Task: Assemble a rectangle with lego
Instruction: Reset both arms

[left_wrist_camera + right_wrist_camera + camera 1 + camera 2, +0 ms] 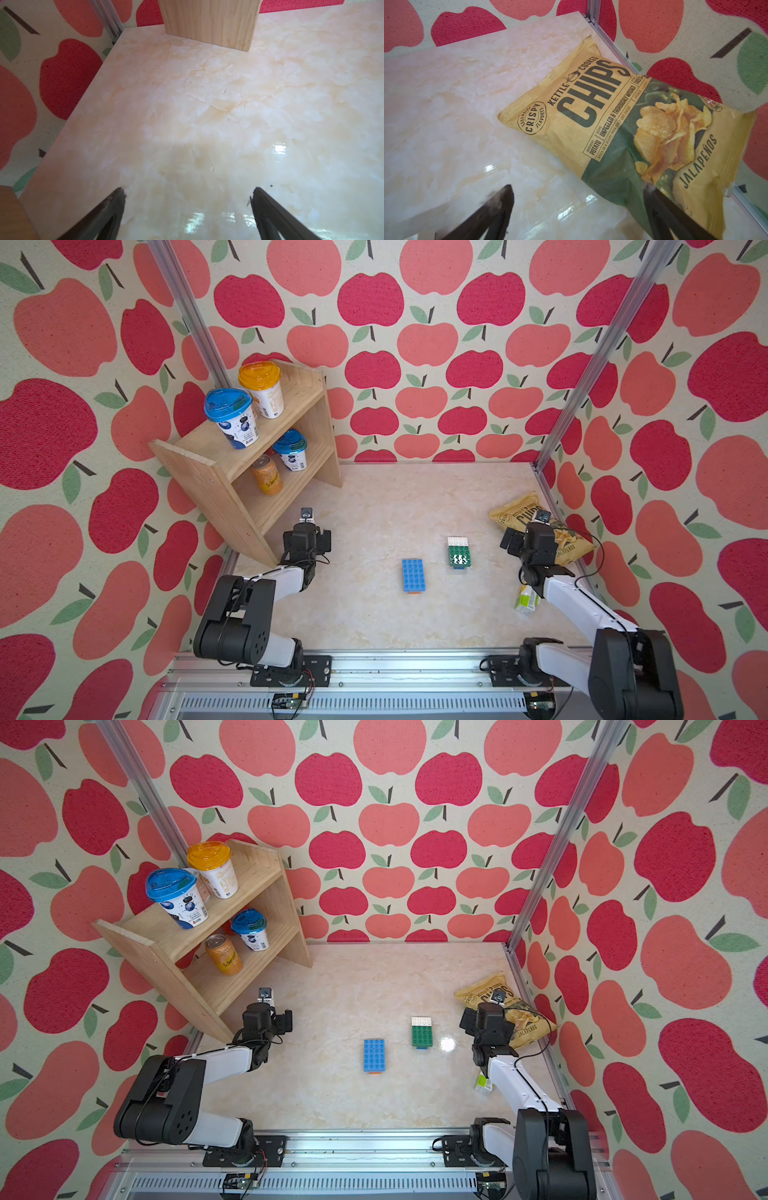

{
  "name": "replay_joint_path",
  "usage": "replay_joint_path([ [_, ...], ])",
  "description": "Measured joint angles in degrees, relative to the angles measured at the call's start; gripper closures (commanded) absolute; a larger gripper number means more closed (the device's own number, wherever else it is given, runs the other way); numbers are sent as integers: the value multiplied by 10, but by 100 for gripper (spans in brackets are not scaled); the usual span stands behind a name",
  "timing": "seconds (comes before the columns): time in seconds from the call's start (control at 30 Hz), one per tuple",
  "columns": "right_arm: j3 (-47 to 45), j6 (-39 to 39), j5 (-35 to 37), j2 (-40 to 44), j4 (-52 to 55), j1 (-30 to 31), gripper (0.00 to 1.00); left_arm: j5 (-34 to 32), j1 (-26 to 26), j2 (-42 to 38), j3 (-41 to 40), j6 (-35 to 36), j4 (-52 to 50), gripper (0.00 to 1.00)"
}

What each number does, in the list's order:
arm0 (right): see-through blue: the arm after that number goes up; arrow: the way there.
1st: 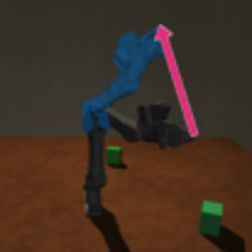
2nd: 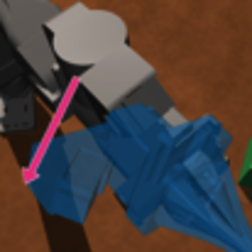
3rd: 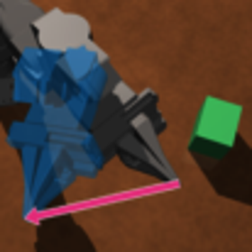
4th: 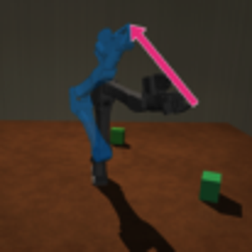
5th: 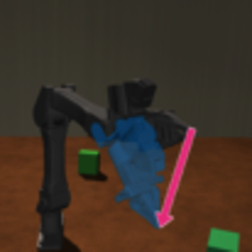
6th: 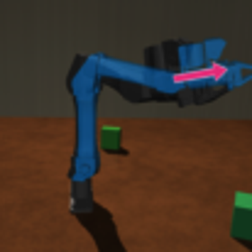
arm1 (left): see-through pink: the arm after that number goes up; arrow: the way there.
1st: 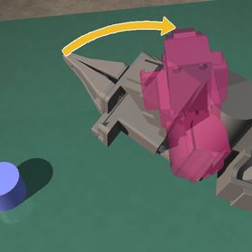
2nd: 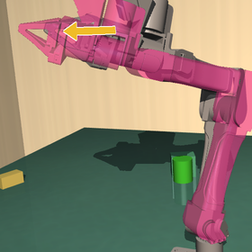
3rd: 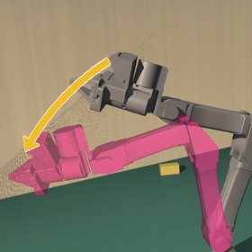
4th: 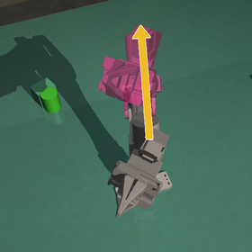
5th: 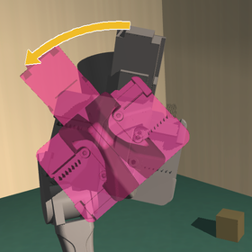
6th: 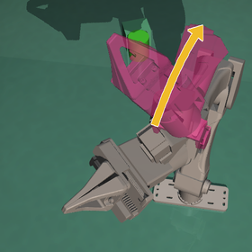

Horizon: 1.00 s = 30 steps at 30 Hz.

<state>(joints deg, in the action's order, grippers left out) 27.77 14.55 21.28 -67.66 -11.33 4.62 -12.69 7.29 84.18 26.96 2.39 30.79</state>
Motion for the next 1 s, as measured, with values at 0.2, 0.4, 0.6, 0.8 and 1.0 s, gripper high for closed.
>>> replay_joint_path([
  [0.2,-10,-26,-16,-62,-107,-2,0,69,-40,43,9,12,44,3],
  [0.4,-17,-45,-39,-135,-195,-5,0,138,-56,44,18,19,45,3],
  [0.6,-15,-71,-76,-186,-255,-8,0,171,-63,44,19,19,44,3],
  [0.8,-31,-94,-143,-190,-317,-13,0,181,-63,44,19,19,44,2],
  [1.0,-84,-105,-188,-204,-395,-14,0,181,-62,44,19,19,44,3],
])
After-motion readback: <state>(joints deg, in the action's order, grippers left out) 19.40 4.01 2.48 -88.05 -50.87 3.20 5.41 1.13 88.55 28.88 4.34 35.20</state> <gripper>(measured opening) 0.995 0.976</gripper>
